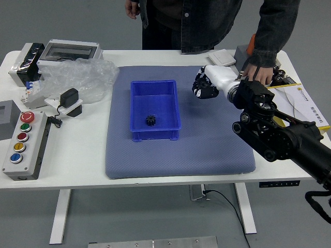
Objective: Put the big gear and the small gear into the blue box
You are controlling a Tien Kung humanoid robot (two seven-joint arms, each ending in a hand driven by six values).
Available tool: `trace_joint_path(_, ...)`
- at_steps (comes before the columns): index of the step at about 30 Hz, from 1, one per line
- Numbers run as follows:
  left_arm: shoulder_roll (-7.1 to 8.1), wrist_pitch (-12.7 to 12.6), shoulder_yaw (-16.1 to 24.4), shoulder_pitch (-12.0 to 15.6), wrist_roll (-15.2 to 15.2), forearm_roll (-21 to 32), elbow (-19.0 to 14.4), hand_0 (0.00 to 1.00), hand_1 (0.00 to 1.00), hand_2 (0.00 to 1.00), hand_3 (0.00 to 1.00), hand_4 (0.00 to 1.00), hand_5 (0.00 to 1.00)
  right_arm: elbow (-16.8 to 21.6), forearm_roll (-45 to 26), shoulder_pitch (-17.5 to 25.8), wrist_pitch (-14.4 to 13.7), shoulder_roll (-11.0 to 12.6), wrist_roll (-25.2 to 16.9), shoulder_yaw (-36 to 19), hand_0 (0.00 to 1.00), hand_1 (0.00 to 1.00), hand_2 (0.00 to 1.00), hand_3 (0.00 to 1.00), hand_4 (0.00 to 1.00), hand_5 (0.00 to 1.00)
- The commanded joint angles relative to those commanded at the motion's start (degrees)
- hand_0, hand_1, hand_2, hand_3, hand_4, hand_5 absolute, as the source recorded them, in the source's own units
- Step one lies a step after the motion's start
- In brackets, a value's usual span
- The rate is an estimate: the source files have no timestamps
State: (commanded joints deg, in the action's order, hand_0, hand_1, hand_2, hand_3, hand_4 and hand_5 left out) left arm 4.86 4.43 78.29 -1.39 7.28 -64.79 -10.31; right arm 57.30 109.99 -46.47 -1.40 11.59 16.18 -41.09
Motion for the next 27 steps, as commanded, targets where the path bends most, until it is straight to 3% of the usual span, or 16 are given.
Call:
trace_joint_path(10,-0.1,0.06,0.17,0.17,0.06,-0.4,0.0,0.732,0.681,0.712,0.712,0.436,0.02,8.96,0.15,1.24,-0.79,-3.74,0.51,-0.09,0.672,0.531,0.545,0.616,0.637,0.13)
trace_joint_path(15,-0.18,0.1,0.2,0.33,0.13,-0.67,0.0,0.732,0.681,0.712,0.712,0.436,0.02,10.08,-0.49,2.76,-1.74,-6.68,-0.05,0.37,0.672,0.531,0.545,0.616,0.637,0.13)
trace_joint_path(16,-0.19,0.1,0.2,0.36,0.14,-0.72,0.0,0.732,0.681,0.712,0.711,0.434,0.021,10.08,-0.61,3.0,-1.85,-7.08,-0.14,0.44,0.678,0.552,0.578,0.645,0.541,0.261)
trace_joint_path(21,-0.23,0.13,0.17,0.45,0.18,-0.9,0.0,0.732,0.681,0.712,0.711,0.434,0.021,9.21,-2.41,4.2,-1.38,-8.52,-0.09,0.24,0.678,0.552,0.578,0.645,0.541,0.261)
trace_joint_path(22,-0.23,0.13,0.14,0.46,0.18,-0.9,0.0,0.732,0.681,0.713,0.71,0.435,0.022,9.0,-2.8,4.33,-1.18,-8.59,-0.04,0.08,0.704,0.632,0.725,0.781,0.735,0.386)
trace_joint_path(27,-0.21,0.12,-0.03,0.52,0.23,-0.88,0.0,0.732,0.681,0.713,0.71,0.435,0.022,8.13,-4.64,4.78,0.14,-8.51,0.29,-1.2,0.704,0.632,0.725,0.781,0.735,0.386)
